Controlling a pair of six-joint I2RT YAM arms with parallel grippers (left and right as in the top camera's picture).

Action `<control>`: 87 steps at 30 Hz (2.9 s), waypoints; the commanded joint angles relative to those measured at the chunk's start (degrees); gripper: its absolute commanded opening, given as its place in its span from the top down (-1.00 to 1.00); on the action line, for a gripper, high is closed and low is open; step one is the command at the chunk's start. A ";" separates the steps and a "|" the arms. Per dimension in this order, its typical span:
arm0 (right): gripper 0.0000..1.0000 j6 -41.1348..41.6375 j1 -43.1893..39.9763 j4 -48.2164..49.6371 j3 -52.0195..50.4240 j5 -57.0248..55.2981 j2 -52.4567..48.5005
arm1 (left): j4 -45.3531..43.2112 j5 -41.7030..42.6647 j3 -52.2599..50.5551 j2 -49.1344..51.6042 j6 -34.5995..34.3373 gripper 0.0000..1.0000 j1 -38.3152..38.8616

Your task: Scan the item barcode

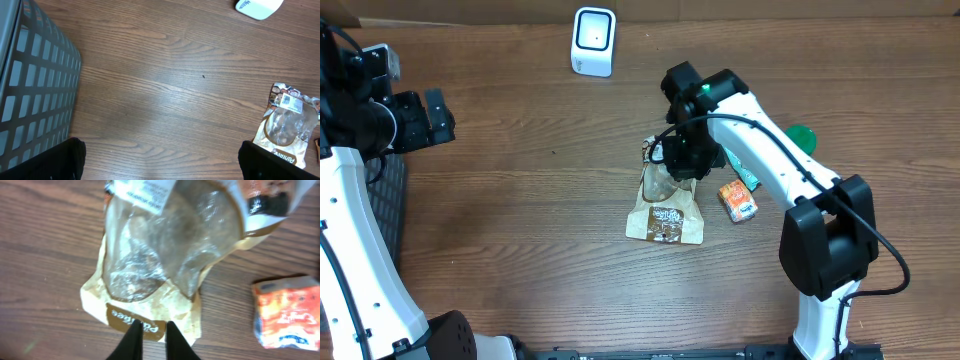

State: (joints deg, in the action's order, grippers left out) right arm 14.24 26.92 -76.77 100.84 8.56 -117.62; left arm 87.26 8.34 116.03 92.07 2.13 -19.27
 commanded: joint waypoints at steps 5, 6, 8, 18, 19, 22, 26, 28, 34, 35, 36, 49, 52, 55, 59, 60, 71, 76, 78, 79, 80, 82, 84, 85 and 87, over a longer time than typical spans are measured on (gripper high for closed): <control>0.21 -1.29 -3.06 -0.76 0.74 0.76 0.72 | -0.11 0.20 0.70 0.17 1.31 -1.00 -0.20; 0.10 -1.29 -3.04 -1.09 1.25 0.74 0.72 | -0.11 0.20 0.70 0.17 1.31 -1.00 -0.20; -0.05 -1.22 -2.21 -1.14 1.20 0.74 0.72 | -0.11 0.20 0.70 0.17 1.31 -0.99 -0.20; -0.40 11.56 3.04 6.80 -8.13 -2.51 0.50 | -0.11 0.17 0.70 0.17 1.31 -0.99 -0.20; -0.41 12.46 2.23 8.50 -10.56 -2.47 0.50 | -0.11 0.20 0.70 0.17 1.31 -0.99 -0.20; -0.40 12.31 0.28 10.34 -12.92 -1.22 0.50 | -0.11 0.17 0.70 0.17 1.31 -0.99 -0.20; -0.40 4.55 -3.13 14.64 -13.14 7.10 0.50 | -0.11 0.20 0.70 0.17 1.31 -0.99 -0.20; -0.40 3.02 -4.55 17.07 -13.14 10.69 0.50 | -0.11 0.20 0.70 0.17 1.31 -0.99 -0.20; -0.40 3.08 -6.82 21.38 -18.21 14.75 0.48 | -0.11 0.20 0.70 0.17 1.31 -0.99 -0.20; -0.40 3.28 -6.99 22.43 -19.56 15.19 0.48 | -0.09 0.20 0.70 0.17 1.31 -0.99 -0.20; -0.40 3.28 -7.50 23.98 -21.46 16.65 0.48 | -0.09 0.20 0.70 0.17 1.31 -0.99 -0.20; 0.39 18.97 -6.29 42.12 -28.24 22.86 -2.99 | -0.11 0.20 0.70 0.17 1.31 -0.99 -0.20; 0.65 19.89 -6.25 44.06 -28.24 22.40 -2.99 | -0.11 0.20 0.70 0.17 1.31 -0.99 -0.20; 0.92 19.85 -6.25 45.75 -28.24 22.40 -2.99 | -0.11 0.20 0.70 0.17 1.31 -0.99 -0.20; 0.92 15.89 -6.51 46.53 -27.78 25.49 -2.71 | -0.11 0.20 0.70 0.17 1.31 -0.99 -0.20; 0.93 13.53 -6.54 46.45 -27.36 27.56 -2.36 | -0.11 0.20 0.70 0.17 1.31 -0.99 -0.20; 0.92 -4.59 -6.40 37.40 -25.31 36.37 20.24 | -0.11 0.20 0.70 0.17 1.31 -0.99 -0.20; 0.92 -11.80 -6.40 31.47 -25.33 37.88 28.50 | -0.11 0.20 0.70 0.17 1.31 -0.99 -0.20; 0.92 -14.56 -6.40 29.09 -25.33 37.90 30.77 | -0.09 0.17 0.70 0.17 1.31 -0.99 -0.20; 0.92 -14.80 -6.40 28.48 -25.33 38.03 31.43 | -0.11 0.20 0.70 0.17 1.31 -0.99 -0.20; 0.92 -14.73 -6.38 28.11 -25.33 38.12 32.09 | -0.11 0.17 0.70 0.17 1.31 -1.00 -0.20; 0.92 -14.67 -6.40 28.30 -25.31 39.65 32.35 | -0.11 0.20 0.70 0.17 1.31 -0.99 -0.20; 0.92 -14.49 -6.40 28.63 -25.31 40.63 32.35 | -0.11 0.20 0.70 0.17 1.31 -0.99 -0.20; 0.92 -14.03 -6.38 28.61 -25.31 40.65 32.35 | -0.11 0.20 0.70 0.17 1.31 -0.99 -0.20; 0.92 -11.54 -6.34 28.68 -25.31 40.46 32.35 | -0.11 0.20 0.70 0.17 1.31 -0.99 -0.20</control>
State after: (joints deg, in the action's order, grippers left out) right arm 0.95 20.51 -48.53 74.67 47.44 -87.31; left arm 87.26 8.34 116.03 92.07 2.13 -19.27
